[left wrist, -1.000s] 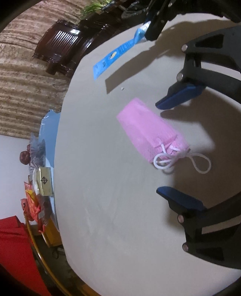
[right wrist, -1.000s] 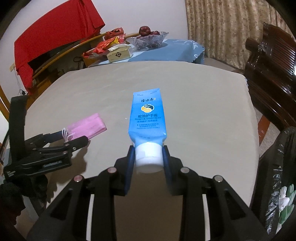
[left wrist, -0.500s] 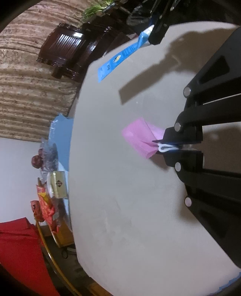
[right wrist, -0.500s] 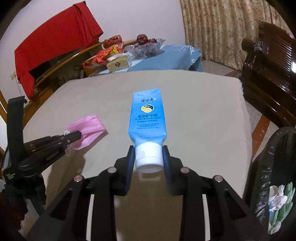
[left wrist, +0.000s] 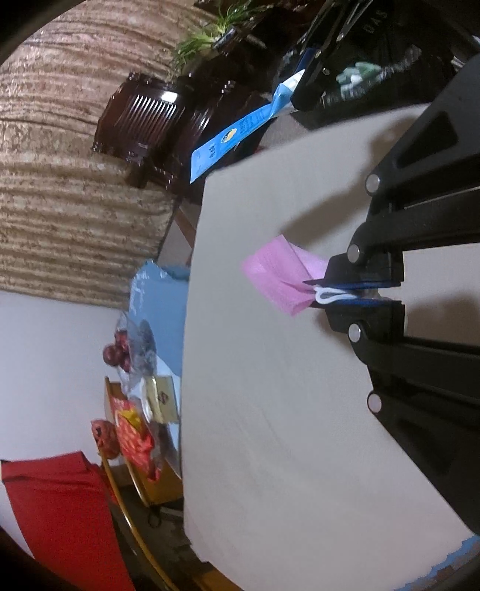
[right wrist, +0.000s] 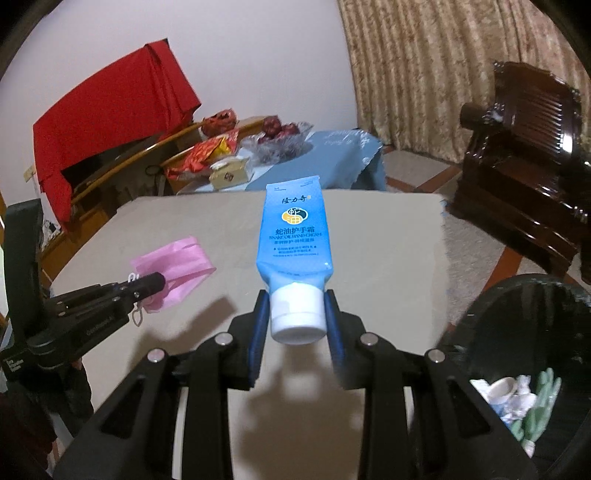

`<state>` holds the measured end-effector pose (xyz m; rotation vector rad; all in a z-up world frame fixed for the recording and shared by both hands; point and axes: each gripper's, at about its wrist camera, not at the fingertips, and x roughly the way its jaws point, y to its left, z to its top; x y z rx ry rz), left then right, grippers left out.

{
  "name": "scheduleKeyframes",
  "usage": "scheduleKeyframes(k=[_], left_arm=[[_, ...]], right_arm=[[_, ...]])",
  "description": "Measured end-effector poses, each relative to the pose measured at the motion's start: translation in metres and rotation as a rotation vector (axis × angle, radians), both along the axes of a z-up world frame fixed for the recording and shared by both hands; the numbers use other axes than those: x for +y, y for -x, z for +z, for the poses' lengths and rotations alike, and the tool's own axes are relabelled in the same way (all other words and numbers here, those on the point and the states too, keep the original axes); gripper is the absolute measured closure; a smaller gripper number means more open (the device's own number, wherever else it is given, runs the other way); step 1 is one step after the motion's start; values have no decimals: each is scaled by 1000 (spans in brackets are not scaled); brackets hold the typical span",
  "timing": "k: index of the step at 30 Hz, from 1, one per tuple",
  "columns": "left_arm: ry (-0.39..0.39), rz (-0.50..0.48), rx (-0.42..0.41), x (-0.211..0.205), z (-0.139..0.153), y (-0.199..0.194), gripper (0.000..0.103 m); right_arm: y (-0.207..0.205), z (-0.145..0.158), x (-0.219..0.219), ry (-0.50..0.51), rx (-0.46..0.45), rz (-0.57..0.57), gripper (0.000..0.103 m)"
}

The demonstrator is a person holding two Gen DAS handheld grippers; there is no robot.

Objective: Collect trash
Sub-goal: 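Carry the pink mask and blue tube over the bin and release both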

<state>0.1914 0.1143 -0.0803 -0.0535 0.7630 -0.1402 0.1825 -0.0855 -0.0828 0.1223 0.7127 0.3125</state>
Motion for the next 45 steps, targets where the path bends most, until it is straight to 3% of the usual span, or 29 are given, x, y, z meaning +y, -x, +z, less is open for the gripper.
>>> scheduleKeyframes(k=[18, 34, 45], left_arm=[[39, -221, -51, -137, 27, 16, 99], [43, -421, -12, -258, 9, 20, 99], [33, -510, 35, -312, -10, 12, 99]], right_arm=[[69, 24, -138, 40, -47, -246, 74], [107, 7, -227, 94, -4, -425, 74], [118, -17, -265, 101, 45, -498, 74]])
